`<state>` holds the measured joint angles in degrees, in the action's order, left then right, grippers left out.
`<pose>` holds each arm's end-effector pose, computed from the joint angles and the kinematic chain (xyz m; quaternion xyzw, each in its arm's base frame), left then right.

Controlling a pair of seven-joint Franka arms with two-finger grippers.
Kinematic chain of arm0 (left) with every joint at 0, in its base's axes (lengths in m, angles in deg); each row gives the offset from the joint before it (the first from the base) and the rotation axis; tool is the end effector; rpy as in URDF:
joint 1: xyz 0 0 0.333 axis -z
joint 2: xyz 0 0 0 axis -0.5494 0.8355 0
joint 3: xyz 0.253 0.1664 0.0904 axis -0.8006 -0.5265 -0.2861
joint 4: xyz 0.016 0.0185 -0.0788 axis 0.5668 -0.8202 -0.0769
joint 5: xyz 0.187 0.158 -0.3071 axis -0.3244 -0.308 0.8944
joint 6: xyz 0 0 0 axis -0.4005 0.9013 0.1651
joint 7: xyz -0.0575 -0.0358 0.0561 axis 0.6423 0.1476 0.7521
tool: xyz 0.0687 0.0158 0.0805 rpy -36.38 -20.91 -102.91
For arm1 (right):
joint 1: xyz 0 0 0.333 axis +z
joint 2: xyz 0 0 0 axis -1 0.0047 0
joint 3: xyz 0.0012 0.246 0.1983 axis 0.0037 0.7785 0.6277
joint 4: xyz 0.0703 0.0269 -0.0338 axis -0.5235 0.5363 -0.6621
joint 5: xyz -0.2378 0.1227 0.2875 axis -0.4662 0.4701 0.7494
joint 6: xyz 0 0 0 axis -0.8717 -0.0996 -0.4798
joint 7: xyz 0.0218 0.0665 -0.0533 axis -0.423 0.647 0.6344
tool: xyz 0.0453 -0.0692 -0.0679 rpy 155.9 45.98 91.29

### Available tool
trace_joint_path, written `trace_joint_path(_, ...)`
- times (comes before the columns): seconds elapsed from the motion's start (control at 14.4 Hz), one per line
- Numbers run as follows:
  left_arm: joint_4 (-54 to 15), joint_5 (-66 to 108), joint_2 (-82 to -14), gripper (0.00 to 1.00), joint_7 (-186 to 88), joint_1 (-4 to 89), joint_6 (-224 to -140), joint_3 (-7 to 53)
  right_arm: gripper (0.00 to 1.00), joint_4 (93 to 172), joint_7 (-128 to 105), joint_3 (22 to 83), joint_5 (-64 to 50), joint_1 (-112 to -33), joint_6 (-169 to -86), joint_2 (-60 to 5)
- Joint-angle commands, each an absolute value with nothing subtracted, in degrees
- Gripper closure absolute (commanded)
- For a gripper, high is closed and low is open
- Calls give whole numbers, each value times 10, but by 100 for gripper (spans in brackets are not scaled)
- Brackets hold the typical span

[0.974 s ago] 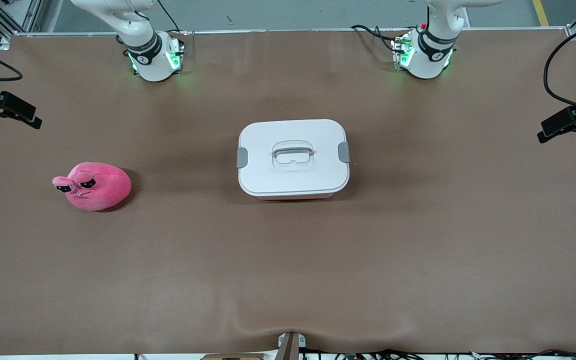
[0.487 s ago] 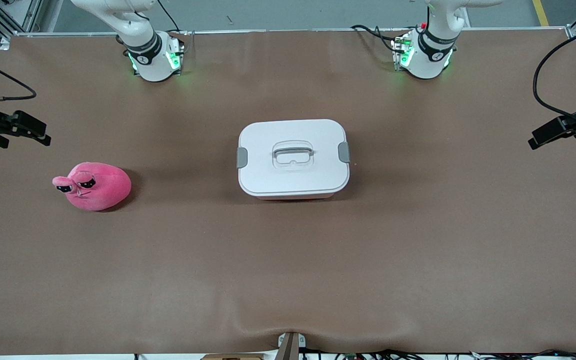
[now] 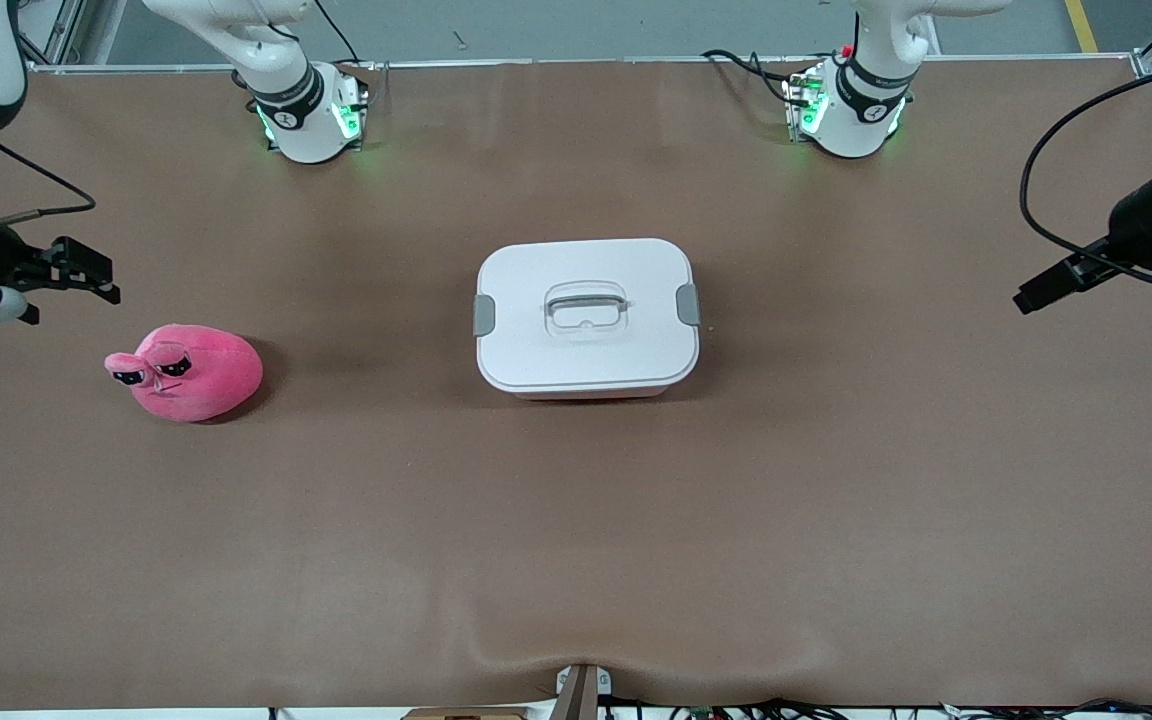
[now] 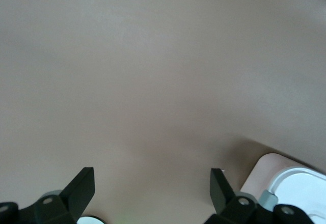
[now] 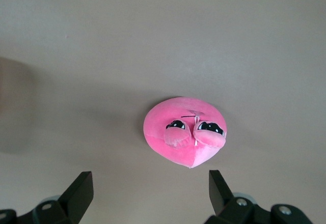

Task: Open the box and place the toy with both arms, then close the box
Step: 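Reach the right gripper to the pink toy while the left gripper approaches the box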

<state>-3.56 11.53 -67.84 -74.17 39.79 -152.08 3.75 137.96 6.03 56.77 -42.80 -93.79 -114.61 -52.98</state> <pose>0.5760 -0.0564 0.6141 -0.9744 -0.2237 0.0214 0.0101 0.5497 -0.0521 0.5399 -0.9889 -0.1484 0.0013 0.0104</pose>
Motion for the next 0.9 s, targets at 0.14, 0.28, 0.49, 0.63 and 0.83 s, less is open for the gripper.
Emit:
trace_joint_path(0.14,-20,126,-661,0,-805,424,-1522,36,0,1434,181,573,-436,-945,-1211,-533)
trace_joint_path(0.28,-20,126,-658,0,-836,437,-1528,36,0,1454,206,572,-436,-946,-1222,-527)
trace_joint_path(0.49,-20,126,-652,0,-887,456,-1530,36,0,1494,247,572,-437,-954,-1271,-524)
trace_joint_path(0.63,-20,126,-648,0,-916,472,-1532,36,0,1507,262,572,-443,-954,-1288,-522)
trace_joint_path(0.83,-20,126,-642,0,-959,489,-1533,37,0,1508,275,572,-456,-954,-1294,-499)
